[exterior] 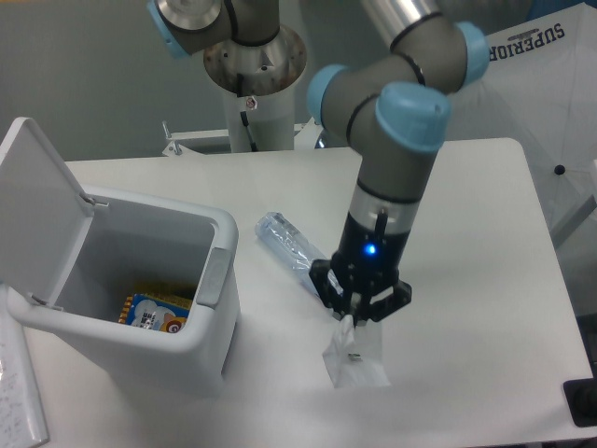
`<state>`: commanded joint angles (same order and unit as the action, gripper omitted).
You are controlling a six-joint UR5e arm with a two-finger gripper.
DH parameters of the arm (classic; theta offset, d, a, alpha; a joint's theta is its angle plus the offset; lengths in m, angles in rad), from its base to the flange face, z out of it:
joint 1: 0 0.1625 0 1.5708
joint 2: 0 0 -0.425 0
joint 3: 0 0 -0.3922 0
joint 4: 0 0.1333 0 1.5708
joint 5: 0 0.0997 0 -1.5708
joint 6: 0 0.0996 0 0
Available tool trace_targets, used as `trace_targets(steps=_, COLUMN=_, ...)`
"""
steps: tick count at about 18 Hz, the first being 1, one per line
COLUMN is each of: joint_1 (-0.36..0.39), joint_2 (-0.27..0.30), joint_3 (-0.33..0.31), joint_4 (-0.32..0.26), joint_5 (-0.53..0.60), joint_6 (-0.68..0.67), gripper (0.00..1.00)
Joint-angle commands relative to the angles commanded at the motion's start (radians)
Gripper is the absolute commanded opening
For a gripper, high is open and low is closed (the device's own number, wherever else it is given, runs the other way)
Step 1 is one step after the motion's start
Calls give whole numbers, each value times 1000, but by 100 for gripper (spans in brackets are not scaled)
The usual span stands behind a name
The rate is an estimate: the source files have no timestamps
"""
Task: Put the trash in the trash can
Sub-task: 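Lift the bag and carry it over the open trash bin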
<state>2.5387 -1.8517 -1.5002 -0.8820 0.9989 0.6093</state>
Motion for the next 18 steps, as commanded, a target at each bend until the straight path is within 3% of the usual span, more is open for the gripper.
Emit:
trace_targets(steps=4, joint_1=-6, joint_2=77, joint_3=0, joint_4=-2, joint_5=-117, joint_6=-101, gripper=0)
trace_targets(steps=9, joint_1=-38, joint_2=130, joint_3=-9, joint_4=-2, joint_5=-212, joint_6=-175, gripper=0)
trace_targets(steps=15, joint_1=-141, joint_2=173, joint_3=-54, joint_4=0, joint_5=-238, joint_6=-220, gripper=6)
trace_targets(steps=18, joint_1=-156, joint_2=197, joint_3=-80, joint_4=0, joint_5=-238, joint_6=-229, gripper=16)
